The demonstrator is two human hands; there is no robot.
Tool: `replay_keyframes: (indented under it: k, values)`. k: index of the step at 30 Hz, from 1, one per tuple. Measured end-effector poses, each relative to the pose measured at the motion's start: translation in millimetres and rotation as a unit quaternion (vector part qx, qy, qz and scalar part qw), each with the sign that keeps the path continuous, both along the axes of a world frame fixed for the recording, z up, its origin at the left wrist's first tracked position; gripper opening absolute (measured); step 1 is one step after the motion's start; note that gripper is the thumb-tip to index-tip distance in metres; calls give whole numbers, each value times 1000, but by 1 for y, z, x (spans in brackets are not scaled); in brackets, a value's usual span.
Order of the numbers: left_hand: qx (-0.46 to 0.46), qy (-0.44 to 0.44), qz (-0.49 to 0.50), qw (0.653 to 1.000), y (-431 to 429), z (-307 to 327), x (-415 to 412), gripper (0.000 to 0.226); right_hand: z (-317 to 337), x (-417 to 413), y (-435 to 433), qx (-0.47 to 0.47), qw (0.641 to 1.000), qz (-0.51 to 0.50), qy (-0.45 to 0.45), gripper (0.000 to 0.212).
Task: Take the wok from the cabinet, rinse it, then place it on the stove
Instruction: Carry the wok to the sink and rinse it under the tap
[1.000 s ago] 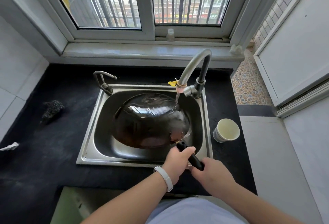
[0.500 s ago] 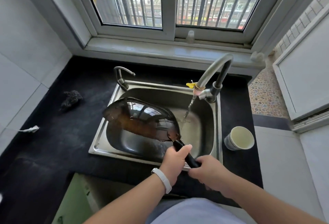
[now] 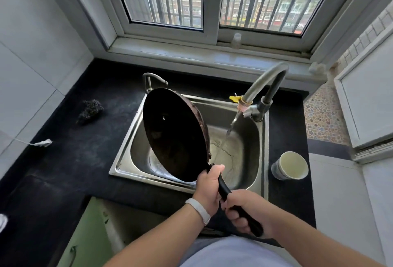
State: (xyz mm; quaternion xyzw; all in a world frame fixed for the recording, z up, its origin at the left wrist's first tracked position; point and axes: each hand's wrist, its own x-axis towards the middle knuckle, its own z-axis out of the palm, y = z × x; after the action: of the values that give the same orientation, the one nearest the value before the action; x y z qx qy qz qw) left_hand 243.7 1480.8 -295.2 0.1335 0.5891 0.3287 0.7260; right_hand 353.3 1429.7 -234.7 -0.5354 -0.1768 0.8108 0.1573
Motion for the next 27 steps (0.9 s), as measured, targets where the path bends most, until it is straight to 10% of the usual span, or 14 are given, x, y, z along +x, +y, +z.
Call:
replay_keyframes:
  k: [7,11,13,27]
  values:
    - [-7,72,-23,997,1,6,6,16,10,7,6,150,953,162,-209,6]
    - [-6,105,-14,994,7,12,13,16,10,-6,0,310,719,341,-520,18]
    - [-13,118,-17,993,8,13,15,18,6,-10,-1,328,681,349,-554,22]
    - [-58,11,53,997,-13,11,0,15,-11,0,-4,315,814,229,-432,22]
